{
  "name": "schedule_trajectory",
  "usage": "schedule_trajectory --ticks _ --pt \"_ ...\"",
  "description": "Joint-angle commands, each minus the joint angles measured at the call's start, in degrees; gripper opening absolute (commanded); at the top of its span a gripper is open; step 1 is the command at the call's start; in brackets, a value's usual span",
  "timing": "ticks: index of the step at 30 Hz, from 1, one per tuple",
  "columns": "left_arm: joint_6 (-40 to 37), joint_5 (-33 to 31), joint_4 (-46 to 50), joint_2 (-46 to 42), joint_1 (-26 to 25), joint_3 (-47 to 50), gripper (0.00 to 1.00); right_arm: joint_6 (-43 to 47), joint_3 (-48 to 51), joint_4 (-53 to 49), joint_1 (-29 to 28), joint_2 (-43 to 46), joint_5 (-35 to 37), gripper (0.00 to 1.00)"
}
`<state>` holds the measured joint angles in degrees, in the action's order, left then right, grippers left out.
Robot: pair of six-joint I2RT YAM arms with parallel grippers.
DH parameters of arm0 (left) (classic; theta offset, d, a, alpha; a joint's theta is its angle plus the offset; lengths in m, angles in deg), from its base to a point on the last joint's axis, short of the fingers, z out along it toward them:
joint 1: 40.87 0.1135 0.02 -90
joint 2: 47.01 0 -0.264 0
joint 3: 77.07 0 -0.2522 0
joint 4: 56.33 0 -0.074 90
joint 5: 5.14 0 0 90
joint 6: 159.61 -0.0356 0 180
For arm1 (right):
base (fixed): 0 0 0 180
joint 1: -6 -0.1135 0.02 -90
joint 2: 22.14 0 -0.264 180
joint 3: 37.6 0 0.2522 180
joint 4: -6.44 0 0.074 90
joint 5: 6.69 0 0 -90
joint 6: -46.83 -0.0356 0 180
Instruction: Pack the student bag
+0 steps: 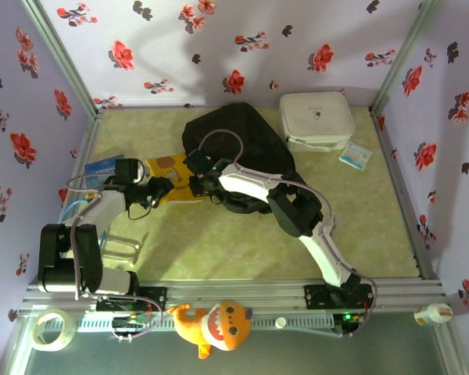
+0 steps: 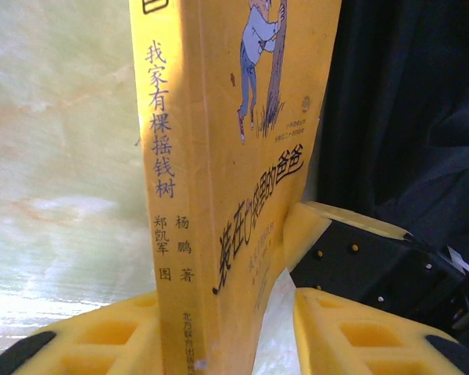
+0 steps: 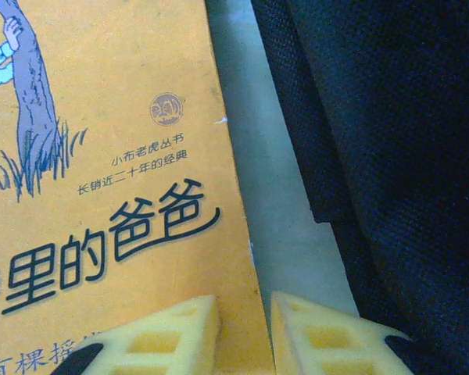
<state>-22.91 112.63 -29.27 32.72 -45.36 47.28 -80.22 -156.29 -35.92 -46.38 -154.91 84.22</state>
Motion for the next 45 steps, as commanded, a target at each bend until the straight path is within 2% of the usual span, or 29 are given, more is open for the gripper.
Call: schedule_trajectory --ticks 1,5,8,10,14,18,20,25,28,32,35,39,45 --pt "0.7 3.5 -4.2 0.3 -0.9 -0.3 0.36 -0.7 1.5 -2.9 -0.7 -2.6 -1.2 0.25" --pt "-0.8 1.7 -2.5 0.1 -0.9 -0.9 0.18 -0.9 2.3 -1.2 -0.4 -0.5 -1.5 0.25" --pt "-2.4 -0.5 -0.6 -1.7 -0.9 -1.9 0.05 -1.9 4.8 3.6 0.3 4.6 -4.0 0.27" --pt "-3.5 -1.6 1.0 -3.5 -0.9 -3.2 0.0 -3.1 7.0 7.0 0.6 8.8 -4.8 0.32" --pt "-4.7 -3.2 3.1 -7.4 -0.9 -6.9 0.0 -6.7 13.3 14.7 2.1 18.7 -6.8 0.45" --pt "-3.5 -3.4 2.0 -10.3 -0.9 -10.9 0.0 -11.6 25.0 27.4 5.4 28.9 -10.7 0.56" --pt "-2.3 -3.2 0.7 -11.0 -1.3 -13.1 0.0 -14.2 31.5 34.6 7.0 33.3 -12.2 0.66" --pt "4.9 -1.3 -10.7 -10.4 -4.3 -15.5 0.0 -20.4 41.9 45.4 10.6 40.9 -13.9 0.84" --pt "11.9 -1.1 -21.4 -8.7 -7.1 -15.1 0.0 -26.4 46.8 52.6 12.4 42.9 -15.1 0.92" --pt "20.7 -1.9 -36.1 -5.4 -11.0 -14.1 0.0 -36.9 51.5 64.4 14.3 42.9 -16.7 0.96" --pt "23.8 -4.9 -42.2 -3.5 -14.6 -14.0 0.0 -43.7 54.4 73.5 14.6 41.8 -16.4 0.97" --pt "24.7 -8.7 -45.0 -2.2 -18.3 -13.5 0.0 -49.7 58.1 85.9 14.7 39.8 -13.8 0.97" --pt "25.4 -10.0 -45.9 -1.5 -20.4 -12.9 0.0 -52.1 57.6 88.6 15.0 37.7 -12.8 0.97"
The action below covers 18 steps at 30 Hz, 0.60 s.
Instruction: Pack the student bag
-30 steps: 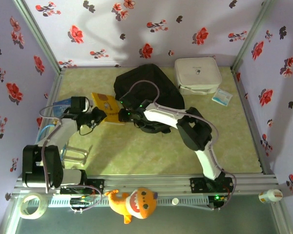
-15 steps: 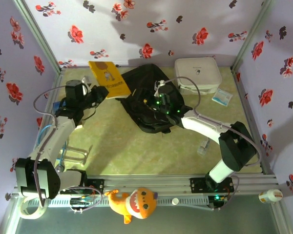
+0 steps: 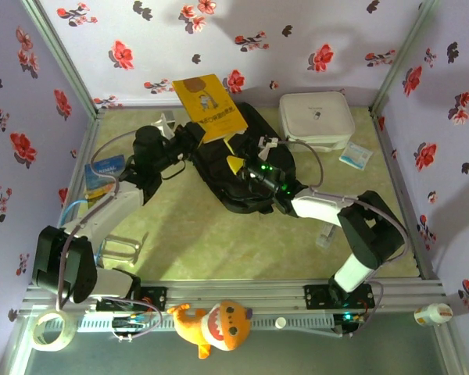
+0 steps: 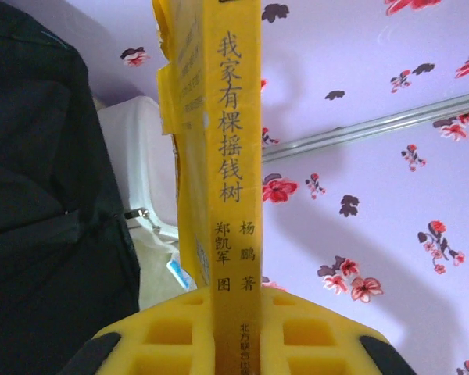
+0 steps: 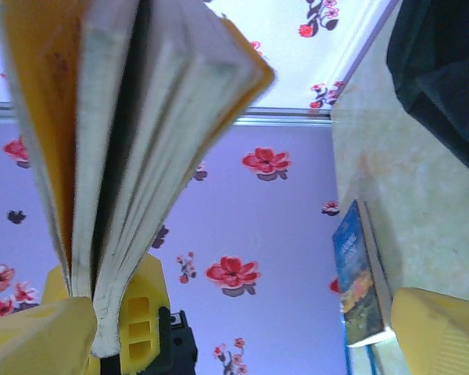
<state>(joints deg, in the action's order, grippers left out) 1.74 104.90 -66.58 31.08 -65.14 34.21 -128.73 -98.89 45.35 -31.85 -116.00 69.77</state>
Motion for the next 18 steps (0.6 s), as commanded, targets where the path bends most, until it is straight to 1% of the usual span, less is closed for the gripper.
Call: schedule_trajectory --ticks 1,7,14,16,18 --pt "0.7 -2.2 -8.6 0.3 -1.0 0.3 0.0 -3.7 0.0 8.4 0.5 -1.6 1.8 0.97" --pt "1.5 -2.3 -9.3 0.7 -1.7 1.5 0.0 -3.9 -3.1 10.0 0.5 -3.7 1.6 0.96" --pt "2.0 -2.4 -9.5 0.0 -1.8 1.8 0.0 -4.9 -6.5 9.5 0.5 -6.0 1.5 0.93" --pt "2.1 -2.3 -9.9 0.0 -2.1 2.0 0.0 -5.5 -7.2 9.1 0.5 -6.6 1.7 0.91" --pt "2.2 -2.3 -10.7 0.0 -2.4 2.4 0.0 -5.6 -8.3 9.4 0.7 -7.3 1.6 0.85"
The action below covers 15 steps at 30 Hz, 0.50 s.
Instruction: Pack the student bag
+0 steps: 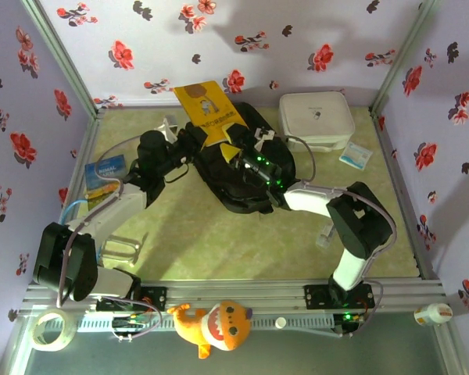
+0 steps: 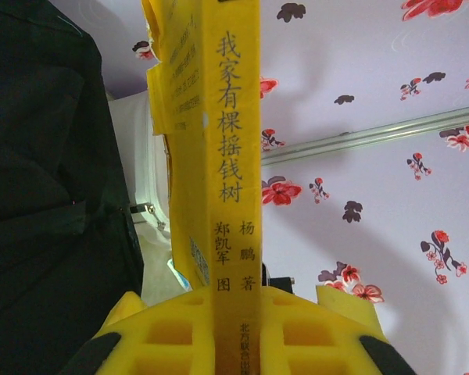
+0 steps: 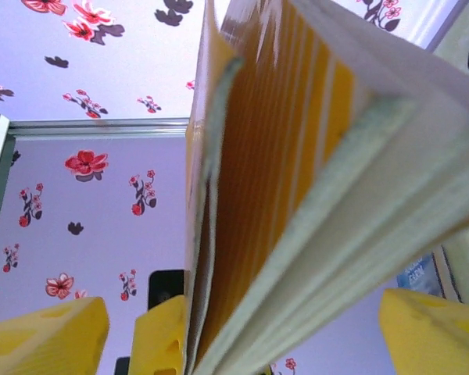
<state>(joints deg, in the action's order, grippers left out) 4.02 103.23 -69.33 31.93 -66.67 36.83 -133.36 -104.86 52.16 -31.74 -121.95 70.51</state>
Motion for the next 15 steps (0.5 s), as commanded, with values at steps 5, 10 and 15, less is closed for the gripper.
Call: schedule_trajectory --ticks 5,10,15 --pt "1.2 -0.6 -9.6 -1.1 -1.1 0.6 0.0 1.7 -4.9 1.9 0.7 -2.0 0.5 0.62" --pt "-1.4 -0.4 -5.6 -2.0 -1.1 0.0 0.04 3.9 -3.1 -1.6 1.2 0.2 1.5 0.31" --pt "-7.6 -0.7 5.1 -3.0 -1.1 -1.3 0.33 8.5 0.7 -6.7 3.0 5.1 2.8 0.08"
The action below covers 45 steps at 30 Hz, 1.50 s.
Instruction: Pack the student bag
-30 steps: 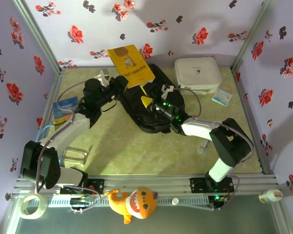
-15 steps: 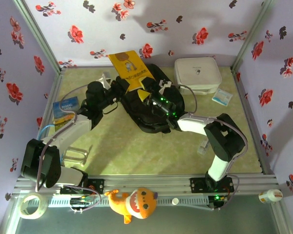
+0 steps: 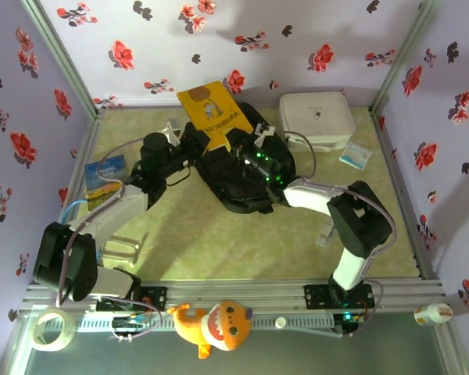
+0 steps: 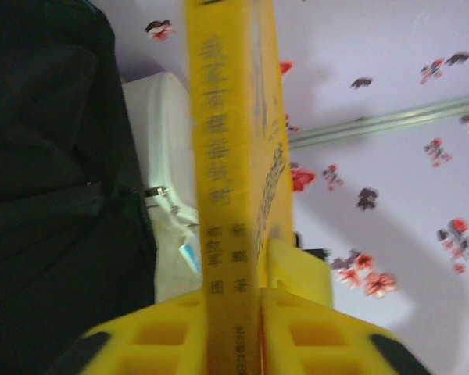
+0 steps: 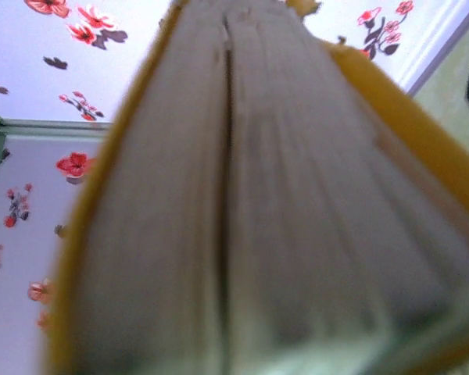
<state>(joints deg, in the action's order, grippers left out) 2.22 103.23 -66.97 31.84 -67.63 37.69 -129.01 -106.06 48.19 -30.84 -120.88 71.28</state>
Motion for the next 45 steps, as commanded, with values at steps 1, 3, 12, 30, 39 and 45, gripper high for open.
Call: schedule_trajectory --ticks 1,3,12,30,39,45 --pt "-7.6 -0.4 4.3 -2.9 -0.2 -2.3 0.46 5.2 2.6 -3.2 2.8 5.0 1.7 0.07" --pt "-14.7 1.4 9.6 -2.6 -0.3 -3.3 0.78 8.2 4.0 -5.7 4.3 7.5 1.4 0.06" --pt "-47.1 2.6 32.1 0.0 -4.3 -9.7 1.0 25.6 7.6 -33.0 10.1 23.4 6.2 0.04" --pt "-78.5 2.8 49.2 18.2 -18.6 -24.6 0.92 32.3 11.0 -59.4 21.5 38.9 12.1 0.06" --pt "-89.1 -7.1 63.8 32.3 -23.0 -39.5 0.72 31.4 12.7 -58.5 23.5 39.1 9.0 0.07" --pt "-94.2 -10.6 70.0 37.7 -23.0 -46.1 0.55 30.3 14.6 -57.3 24.0 40.1 7.7 0.07"
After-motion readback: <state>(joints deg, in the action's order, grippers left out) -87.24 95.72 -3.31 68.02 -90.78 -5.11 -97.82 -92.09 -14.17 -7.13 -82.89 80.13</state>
